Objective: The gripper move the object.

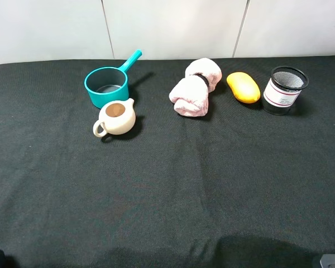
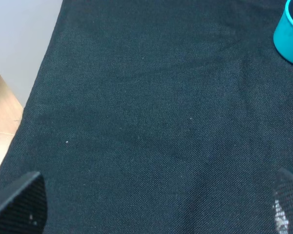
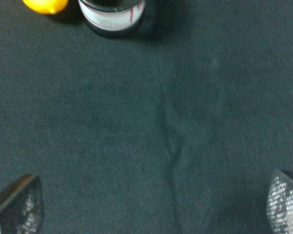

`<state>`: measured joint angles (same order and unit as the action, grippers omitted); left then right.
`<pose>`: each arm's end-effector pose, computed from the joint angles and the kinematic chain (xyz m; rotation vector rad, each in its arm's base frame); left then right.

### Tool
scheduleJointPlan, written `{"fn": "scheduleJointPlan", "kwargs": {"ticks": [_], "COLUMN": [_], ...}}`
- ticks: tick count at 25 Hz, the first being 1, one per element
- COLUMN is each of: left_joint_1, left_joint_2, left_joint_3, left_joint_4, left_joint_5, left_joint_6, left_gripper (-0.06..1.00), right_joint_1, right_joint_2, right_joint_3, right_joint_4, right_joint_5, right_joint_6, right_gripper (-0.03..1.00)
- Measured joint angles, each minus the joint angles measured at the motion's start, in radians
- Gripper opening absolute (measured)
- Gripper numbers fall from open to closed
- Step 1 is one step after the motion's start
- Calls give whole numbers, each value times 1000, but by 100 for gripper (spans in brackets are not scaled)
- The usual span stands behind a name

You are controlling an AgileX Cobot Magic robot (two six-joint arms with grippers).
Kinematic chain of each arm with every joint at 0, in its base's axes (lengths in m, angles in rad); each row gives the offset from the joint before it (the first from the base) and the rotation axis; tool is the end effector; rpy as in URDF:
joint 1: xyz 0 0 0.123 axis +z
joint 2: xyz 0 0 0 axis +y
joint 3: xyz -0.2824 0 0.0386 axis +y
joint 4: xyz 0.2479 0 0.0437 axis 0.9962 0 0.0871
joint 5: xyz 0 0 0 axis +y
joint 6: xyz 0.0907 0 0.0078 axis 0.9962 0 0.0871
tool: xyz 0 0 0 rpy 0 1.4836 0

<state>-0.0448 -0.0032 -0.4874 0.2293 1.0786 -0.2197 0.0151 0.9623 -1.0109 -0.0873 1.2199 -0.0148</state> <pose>-0.0050 0.0185 0.2740 -0.1909 2.0426 0.1116 0.1582 -0.0051 0.3523 -0.0525 2.6522 -0.1186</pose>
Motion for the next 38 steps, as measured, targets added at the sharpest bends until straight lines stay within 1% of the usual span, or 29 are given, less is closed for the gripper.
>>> {"fn": "scheduleJointPlan", "kwargs": {"ticks": [2, 7, 13, 17, 26, 38], "left_joint_1": [0, 0, 0, 0, 0, 0], "left_joint_2": [0, 0, 0, 0, 0, 0], "left_joint_3": [0, 0, 0, 0, 0, 0], "left_joint_4": [0, 0, 0, 0, 0, 0], "left_joint_5": [0, 0, 0, 0, 0, 0], "left_joint_6": [0, 0, 0, 0, 0, 0], "left_gripper": [90, 90, 90, 90, 90, 90], "right_joint_1": [-1, -6, -8, -8, -8, -8], "right_joint_2": [-70, -241, -419, -499, -602, -893], "right_joint_3": [52, 188, 382, 467, 509, 509], "right_joint_4": [-3, -19, -18, 1, 38, 47], "right_joint_5": [0, -1, -123, -179, -195, -195], "right_joint_6": [1, 53, 64, 64, 49, 26], "right_gripper": [69, 69, 69, 69, 69, 69]}}
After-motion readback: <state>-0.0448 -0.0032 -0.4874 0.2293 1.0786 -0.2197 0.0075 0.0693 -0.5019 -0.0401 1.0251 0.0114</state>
